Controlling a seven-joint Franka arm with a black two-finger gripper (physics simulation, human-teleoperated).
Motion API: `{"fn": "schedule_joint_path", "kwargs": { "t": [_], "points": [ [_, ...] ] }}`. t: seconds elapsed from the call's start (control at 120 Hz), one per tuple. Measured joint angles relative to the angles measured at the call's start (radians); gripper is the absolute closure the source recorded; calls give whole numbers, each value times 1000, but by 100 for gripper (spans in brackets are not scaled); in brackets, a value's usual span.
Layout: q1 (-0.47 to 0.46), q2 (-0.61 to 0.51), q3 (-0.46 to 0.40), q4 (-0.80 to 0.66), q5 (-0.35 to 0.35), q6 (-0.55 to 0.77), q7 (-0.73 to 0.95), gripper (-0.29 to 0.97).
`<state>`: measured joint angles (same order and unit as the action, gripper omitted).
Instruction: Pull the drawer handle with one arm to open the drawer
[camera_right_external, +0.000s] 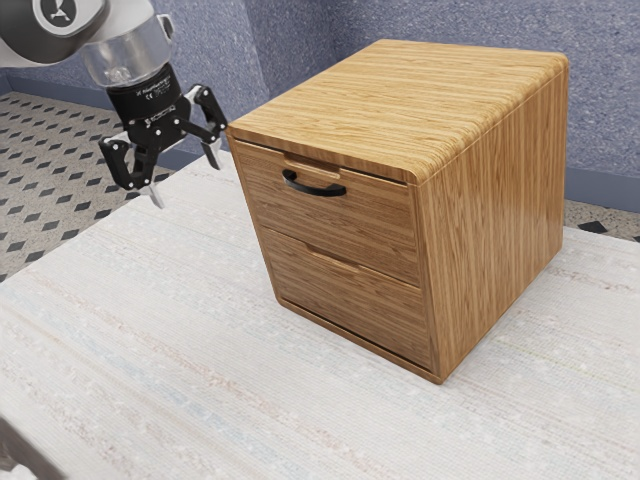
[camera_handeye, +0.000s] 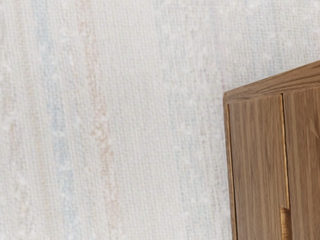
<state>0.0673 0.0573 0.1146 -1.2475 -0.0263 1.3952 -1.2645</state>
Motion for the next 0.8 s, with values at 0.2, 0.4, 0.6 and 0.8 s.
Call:
{"fn": "schedule_joint_path", "kwargs": {
  "t": [0.2,0.4,0.6,0.8],
  "points": [
    [0,0,-1,0,-1,0,-29,2],
    [0,-23,7,16,-12,-4,-49,2],
    [63,-60,-39,124,-9,11,-89,3],
    [106,-48,-59,116,-94,112,-128,3]
  ]
}}
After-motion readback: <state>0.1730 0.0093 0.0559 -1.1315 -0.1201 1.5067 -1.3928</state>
